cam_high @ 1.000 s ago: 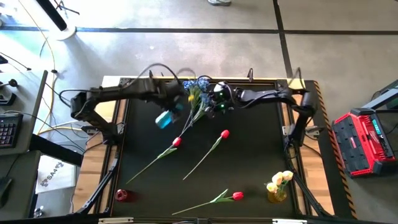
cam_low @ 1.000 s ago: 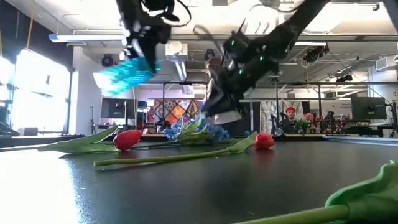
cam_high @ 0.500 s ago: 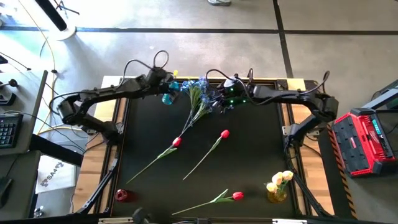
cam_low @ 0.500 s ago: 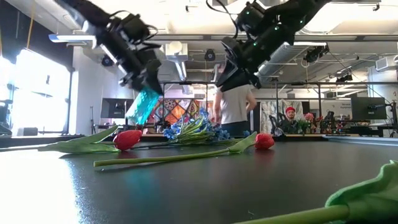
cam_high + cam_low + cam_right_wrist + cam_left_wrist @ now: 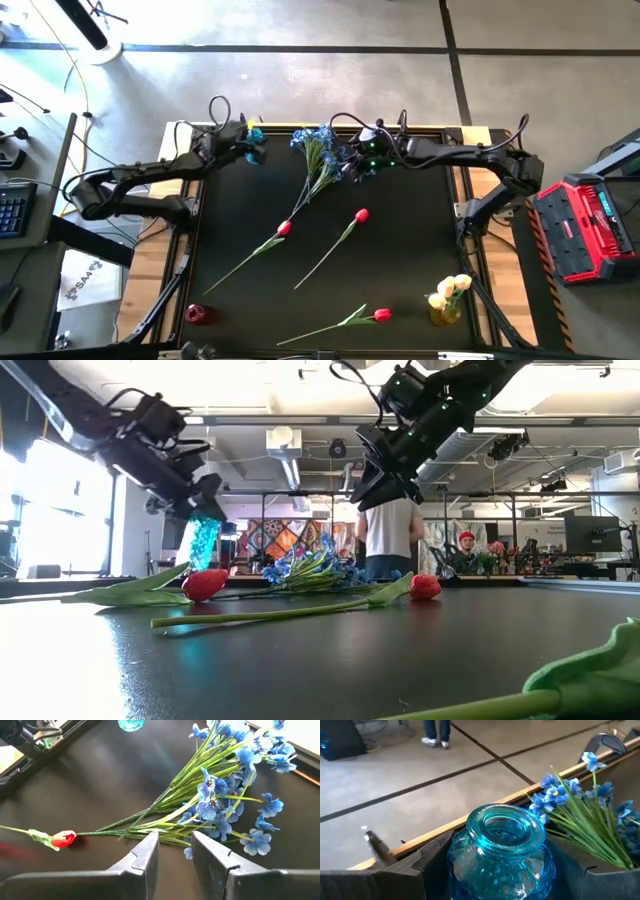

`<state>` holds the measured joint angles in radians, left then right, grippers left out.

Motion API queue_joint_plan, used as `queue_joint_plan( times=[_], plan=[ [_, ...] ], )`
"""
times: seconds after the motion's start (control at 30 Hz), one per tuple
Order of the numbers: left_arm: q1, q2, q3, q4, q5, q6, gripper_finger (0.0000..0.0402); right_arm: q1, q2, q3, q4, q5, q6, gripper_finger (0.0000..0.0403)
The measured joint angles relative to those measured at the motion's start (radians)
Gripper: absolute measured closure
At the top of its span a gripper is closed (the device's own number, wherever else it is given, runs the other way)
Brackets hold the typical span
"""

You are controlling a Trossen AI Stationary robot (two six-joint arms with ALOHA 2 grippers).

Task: Sort flowers into vase by color
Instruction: Adjust the blue vase on the top left of the table

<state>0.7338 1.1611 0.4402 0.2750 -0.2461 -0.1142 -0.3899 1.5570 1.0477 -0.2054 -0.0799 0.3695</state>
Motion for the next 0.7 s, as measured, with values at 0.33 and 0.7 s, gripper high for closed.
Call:
queue_joint_plan(
  times=[0.33, 0.7],
  plan=[
    [-0.001, -0.074, -0.198, 0.201, -0.146, -0.090, 0.0163, 0.005, 0.000, 0.000, 0.007, 0.000, 0.058, 0.0298],
    [-0.001, -0.089, -0.298, 0.280, -0.189, -0.057, 0.0148, 0.025, 0.109, 0.000, 0.187, -0.077, 0.126, 0.0211]
  ],
)
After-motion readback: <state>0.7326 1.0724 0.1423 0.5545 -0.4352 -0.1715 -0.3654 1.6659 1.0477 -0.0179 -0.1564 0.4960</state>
